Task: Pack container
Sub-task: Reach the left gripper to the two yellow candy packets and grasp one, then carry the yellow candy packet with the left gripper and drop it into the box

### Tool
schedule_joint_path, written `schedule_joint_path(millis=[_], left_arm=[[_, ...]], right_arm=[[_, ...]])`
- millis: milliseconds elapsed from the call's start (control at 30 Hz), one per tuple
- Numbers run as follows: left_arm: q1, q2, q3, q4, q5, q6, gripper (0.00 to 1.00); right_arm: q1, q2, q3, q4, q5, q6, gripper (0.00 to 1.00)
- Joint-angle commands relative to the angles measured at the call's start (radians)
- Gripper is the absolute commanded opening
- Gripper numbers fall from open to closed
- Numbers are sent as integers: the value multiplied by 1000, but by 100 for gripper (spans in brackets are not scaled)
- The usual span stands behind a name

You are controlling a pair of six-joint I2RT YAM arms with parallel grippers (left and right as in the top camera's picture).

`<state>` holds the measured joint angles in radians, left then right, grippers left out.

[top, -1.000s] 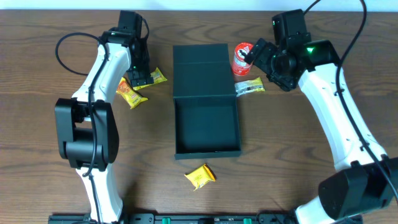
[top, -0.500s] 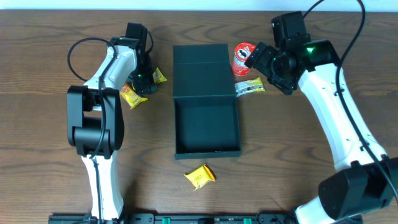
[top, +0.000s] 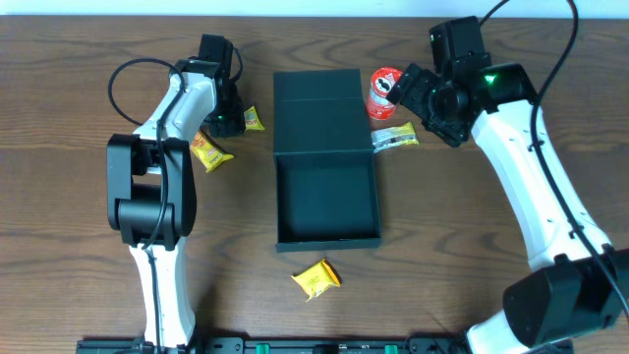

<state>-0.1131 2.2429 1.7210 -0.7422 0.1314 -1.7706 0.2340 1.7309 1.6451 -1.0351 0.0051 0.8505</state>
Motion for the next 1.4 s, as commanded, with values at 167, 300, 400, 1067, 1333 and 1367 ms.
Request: schedule_joint_path(millis=[167,300,400,1067,1333,1367], left_arm=[[3,20,12,96,27,412,11],[3,19,12,69,27,685,12],[3,18,12,51,26,818,9],[-66,-239,90,-136,-90,1447,14],[-173,-341,90,-334,-90,1505,15],[-187,-341,90,-362,-90,1504,15]], right_arm=[[10,10,-6,8,22,6,99],[10,10,-6,21,22,5,99],[10,10,-6,31,21,6,99],[10,10,-6,84,22,5,99],[10,10,-6,129,31,5,99],[10,10,-6,132,36,5,99]])
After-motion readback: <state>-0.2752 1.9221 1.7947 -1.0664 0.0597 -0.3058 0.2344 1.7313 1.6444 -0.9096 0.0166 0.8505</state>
